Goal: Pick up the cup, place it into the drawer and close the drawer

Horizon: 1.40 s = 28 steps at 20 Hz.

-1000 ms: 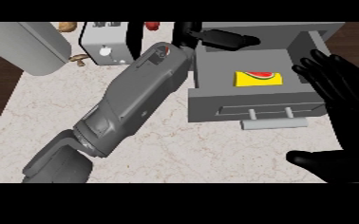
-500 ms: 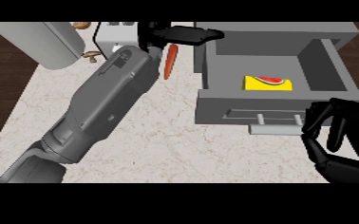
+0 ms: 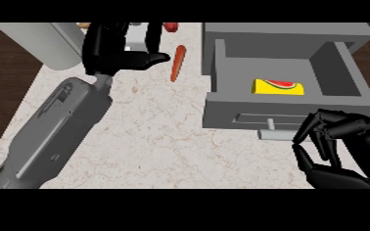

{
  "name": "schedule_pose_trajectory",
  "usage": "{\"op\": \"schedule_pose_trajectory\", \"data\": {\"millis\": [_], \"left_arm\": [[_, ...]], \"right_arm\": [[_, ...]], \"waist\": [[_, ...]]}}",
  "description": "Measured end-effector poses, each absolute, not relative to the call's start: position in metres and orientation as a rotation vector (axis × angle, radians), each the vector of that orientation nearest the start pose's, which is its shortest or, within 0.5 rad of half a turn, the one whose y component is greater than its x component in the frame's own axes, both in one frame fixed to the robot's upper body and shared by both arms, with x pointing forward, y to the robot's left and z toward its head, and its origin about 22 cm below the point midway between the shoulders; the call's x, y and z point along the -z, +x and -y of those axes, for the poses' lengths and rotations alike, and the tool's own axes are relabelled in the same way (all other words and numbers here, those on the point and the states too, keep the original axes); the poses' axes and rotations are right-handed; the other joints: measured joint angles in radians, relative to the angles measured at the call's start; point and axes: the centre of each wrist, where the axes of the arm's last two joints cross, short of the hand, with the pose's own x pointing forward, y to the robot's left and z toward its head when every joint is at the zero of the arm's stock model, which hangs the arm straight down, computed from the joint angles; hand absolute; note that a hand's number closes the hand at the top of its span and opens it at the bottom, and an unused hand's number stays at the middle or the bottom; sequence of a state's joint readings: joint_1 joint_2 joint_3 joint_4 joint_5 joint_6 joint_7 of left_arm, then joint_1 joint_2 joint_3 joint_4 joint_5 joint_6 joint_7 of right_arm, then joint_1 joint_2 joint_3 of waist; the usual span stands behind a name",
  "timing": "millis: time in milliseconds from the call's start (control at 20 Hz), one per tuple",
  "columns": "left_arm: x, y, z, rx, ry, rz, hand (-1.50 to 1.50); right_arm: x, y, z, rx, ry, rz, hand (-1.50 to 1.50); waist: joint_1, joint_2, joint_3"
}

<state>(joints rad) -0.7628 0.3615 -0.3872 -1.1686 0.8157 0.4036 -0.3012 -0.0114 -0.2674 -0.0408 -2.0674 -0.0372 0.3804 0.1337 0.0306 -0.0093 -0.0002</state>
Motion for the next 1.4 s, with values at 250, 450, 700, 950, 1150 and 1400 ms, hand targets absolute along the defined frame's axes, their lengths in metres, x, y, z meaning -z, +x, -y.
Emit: {"op": "schedule_pose_trajectory", "data": {"millis": [250, 450, 700, 950, 1150, 1400], "left_arm": [[-0.108, 0.347, -0.206, -0.153, -0.27, 1.886, -1.5], [-0.094, 0.33, -0.228, -0.161, -0.267, 1.877, -1.5], [-0.08, 0.316, -0.26, -0.175, -0.259, 1.883, -1.5], [-0.067, 0.297, -0.286, -0.18, -0.256, 1.879, -1.5], [-0.066, 0.287, -0.301, -0.187, -0.25, 1.878, -1.5], [-0.059, 0.274, -0.319, -0.192, -0.256, 1.88, -1.5]], "right_arm": [[-0.12, 0.226, 0.263, -0.701, -0.071, 1.823, 1.5], [-0.116, 0.234, 0.256, -0.913, -0.193, 1.798, 1.5], [-0.086, 0.252, 0.243, -1.078, -0.317, 1.748, 1.5], [-0.052, 0.272, 0.229, -1.149, -0.379, 1.705, -1.5], [-0.026, 0.289, 0.222, -1.195, -0.417, 1.648, -1.5], [-0.005, 0.311, 0.218, -1.253, -0.448, 1.578, -1.5]], "waist": [[-0.001, 0.004, 0.0], [0.003, 0.006, 0.0], [-0.003, 0.01, 0.0], [-0.012, 0.01, 0.0], [-0.015, 0.011, 0.0], [-0.017, 0.011, 0.0]]}}
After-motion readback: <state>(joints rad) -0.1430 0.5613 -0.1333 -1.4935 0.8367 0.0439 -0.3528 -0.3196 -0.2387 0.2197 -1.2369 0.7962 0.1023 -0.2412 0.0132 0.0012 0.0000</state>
